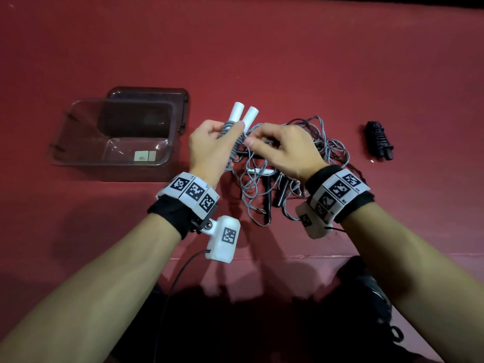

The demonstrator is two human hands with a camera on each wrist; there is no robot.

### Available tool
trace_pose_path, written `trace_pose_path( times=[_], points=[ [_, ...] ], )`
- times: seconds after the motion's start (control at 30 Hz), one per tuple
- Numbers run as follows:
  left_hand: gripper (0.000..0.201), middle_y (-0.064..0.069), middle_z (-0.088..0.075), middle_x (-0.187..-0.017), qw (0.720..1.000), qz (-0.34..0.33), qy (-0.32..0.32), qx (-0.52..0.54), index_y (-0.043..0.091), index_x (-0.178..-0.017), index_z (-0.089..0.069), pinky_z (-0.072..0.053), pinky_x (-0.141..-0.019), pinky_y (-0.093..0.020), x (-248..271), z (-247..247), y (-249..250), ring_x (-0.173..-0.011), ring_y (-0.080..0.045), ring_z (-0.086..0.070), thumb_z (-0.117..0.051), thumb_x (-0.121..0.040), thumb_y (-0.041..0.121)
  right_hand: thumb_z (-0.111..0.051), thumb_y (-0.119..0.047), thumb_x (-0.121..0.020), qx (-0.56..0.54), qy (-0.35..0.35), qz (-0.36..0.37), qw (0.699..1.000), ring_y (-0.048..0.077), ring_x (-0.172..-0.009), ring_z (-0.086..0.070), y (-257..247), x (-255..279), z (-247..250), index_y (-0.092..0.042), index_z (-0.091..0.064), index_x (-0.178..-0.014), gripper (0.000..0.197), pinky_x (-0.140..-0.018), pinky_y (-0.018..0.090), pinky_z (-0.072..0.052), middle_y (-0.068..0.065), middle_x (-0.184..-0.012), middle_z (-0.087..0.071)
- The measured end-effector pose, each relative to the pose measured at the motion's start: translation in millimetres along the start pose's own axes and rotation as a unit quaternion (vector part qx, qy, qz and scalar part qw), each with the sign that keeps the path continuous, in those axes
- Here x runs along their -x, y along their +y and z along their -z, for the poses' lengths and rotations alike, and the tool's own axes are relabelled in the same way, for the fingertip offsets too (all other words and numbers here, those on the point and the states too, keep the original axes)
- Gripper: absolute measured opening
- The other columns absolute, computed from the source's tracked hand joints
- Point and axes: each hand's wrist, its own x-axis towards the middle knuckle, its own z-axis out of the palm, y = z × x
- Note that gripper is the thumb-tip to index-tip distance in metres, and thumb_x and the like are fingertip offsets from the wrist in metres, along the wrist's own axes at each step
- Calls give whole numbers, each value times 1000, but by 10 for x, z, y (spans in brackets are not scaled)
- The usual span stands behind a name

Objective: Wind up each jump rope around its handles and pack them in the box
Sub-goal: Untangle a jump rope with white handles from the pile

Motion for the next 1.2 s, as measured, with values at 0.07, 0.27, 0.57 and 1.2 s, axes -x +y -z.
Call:
trace_pose_path(
  times=[0.07,0.27,0.57,1.2],
  points=[
    [27,-8,-76,-75,1000,13,-10,19,12,-93,-67,-51,-50,-32,5,-6,11,-55,-21,-66,-80,-82,32,-64,-54,-91,-88,-8,-17,996,1,-64,-59,20,3,-14,-33,-72,-89,23,-65,29,-45,-20,-64,-63],
    [37,-21,-69,-78,985,79,-78,136,-9,-102,-70,-48,-48,-29,66,-6,48,-53,-25,-59,-72,-86,24,-62,-16,-101,-327,-51,-100,938,-5,-55,-47,-1,-15,59,3,-72,-93,23,-61,9,-36,-19,-59,-59],
    [30,-14,-65,-76,918,203,-265,215,-2,-102,-68,-45,-41,-25,67,64,272,-49,-20,-55,-54,-95,24,-77,-29,-82,-501,-119,-215,830,4,-49,-43,84,-53,187,-15,-55,-111,39,-39,20,-22,-7,-75,-68],
    [26,1,-78,-95,963,-80,-231,-114,18,-117,-66,-58,-79,-30,-37,28,3,-82,-11,-74,-72,-93,25,-81,-34,-78,-553,-85,-307,770,5,-45,-33,4,-76,13,-17,-57,-84,30,-30,15,-21,-4,-65,-36]
  ],
)
